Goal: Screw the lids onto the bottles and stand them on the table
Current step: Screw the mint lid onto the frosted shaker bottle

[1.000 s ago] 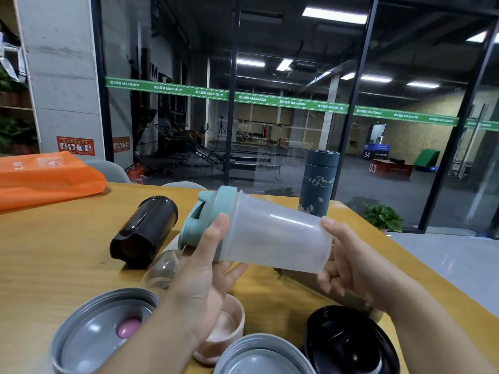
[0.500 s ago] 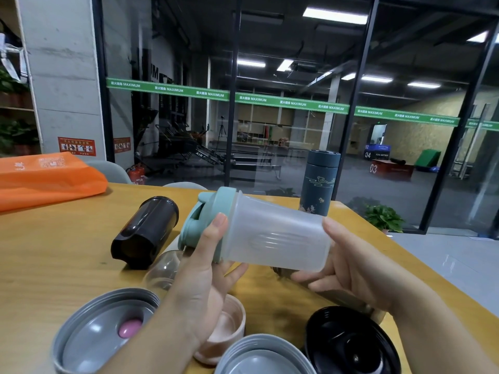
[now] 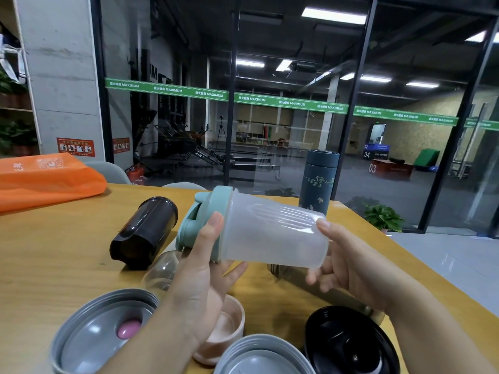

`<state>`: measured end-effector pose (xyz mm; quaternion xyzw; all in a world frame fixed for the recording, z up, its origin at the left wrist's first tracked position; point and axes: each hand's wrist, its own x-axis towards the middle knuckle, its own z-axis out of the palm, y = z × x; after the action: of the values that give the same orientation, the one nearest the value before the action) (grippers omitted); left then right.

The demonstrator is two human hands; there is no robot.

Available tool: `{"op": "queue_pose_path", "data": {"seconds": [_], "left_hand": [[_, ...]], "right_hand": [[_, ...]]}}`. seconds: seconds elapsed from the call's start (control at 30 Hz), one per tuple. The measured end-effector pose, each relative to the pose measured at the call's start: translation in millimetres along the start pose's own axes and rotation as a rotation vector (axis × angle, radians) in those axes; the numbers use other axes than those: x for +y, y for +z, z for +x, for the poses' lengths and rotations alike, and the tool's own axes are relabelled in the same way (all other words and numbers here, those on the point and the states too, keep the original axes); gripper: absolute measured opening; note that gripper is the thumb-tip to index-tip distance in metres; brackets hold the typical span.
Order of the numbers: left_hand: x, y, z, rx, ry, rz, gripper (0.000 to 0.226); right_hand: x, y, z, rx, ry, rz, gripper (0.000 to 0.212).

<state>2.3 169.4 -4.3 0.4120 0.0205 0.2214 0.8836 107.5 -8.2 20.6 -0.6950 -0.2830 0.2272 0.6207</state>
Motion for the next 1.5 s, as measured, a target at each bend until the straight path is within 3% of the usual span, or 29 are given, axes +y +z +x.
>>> {"op": "queue_pose_path", "data": {"seconds": [0.23,0.43,0.63,0.9,1.17,1.33,1.5], "left_hand": [[-1.0,-0.6,1.1,-0.001,0.002,0.004,0.051],[0.1,-0.3,1.3,0.011,-0.001,-0.007,0.048],[0.8,-0.5,1.5,0.038,-0.007,-0.017,0.051],[2.1,-1.0,1.8,0.068,-0.009,-0.038,0.053],[1.8,0.7,1.5,0.05,0.019,-0.022,0.049],[-0.1,1.1,0.6,0.04,0.029,-0.012,0.048],[-2.3,-0.8,1.4,0.03,0.017,0.01,0.059]], "right_hand": [[1.2,-1.3,0.8,-0.022,0.147,-0.054,0.096],[-2.6,3.2,-0.9,-0.056,0.09,0.057,0.083],[-4.4,-1.6,-5.9,-0.024,-0.12,0.044,0.079],[0.3,-3.4,-1.4,-0.044,-0.205,0.043,0.078],[2.0,3.2,4.9,0.042,-0.024,-0.022,0.081],[1.3,3.3,3.0,0.011,0.108,-0.064,0.107],[0.8,3.5,3.3,-0.008,0.131,-0.072,0.105]]}}
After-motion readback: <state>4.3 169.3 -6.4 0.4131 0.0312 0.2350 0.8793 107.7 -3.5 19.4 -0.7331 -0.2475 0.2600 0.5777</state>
